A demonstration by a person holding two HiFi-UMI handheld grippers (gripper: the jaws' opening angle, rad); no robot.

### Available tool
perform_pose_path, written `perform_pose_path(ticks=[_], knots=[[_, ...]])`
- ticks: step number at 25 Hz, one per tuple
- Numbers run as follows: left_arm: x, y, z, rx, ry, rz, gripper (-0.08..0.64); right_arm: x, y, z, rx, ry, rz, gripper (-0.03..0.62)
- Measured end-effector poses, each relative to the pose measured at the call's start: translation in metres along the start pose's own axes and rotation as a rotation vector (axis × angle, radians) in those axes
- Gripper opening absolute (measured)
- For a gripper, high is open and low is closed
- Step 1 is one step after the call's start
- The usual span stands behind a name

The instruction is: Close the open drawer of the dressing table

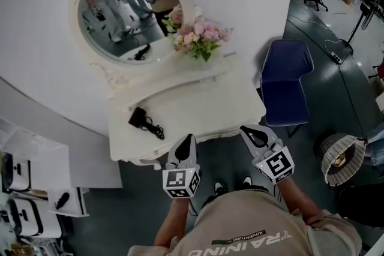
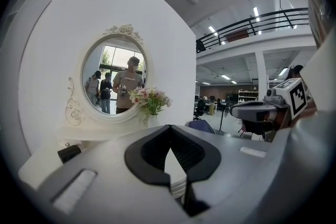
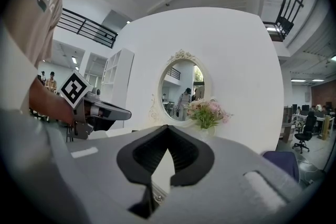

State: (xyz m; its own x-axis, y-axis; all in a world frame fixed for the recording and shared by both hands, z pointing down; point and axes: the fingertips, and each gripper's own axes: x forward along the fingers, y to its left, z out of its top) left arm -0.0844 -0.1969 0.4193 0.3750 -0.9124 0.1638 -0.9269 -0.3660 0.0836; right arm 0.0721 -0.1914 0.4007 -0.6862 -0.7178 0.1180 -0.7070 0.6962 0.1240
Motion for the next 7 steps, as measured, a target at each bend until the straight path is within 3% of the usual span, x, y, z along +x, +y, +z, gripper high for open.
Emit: perform_pose_path(ticks=[7], knots=[[0.0032, 0.0047, -0.0016, -0.011, -0.004, -0.007, 0.017, 0.0071, -0.004, 0.0009, -0.018, 0.006, -0.006, 0.002]])
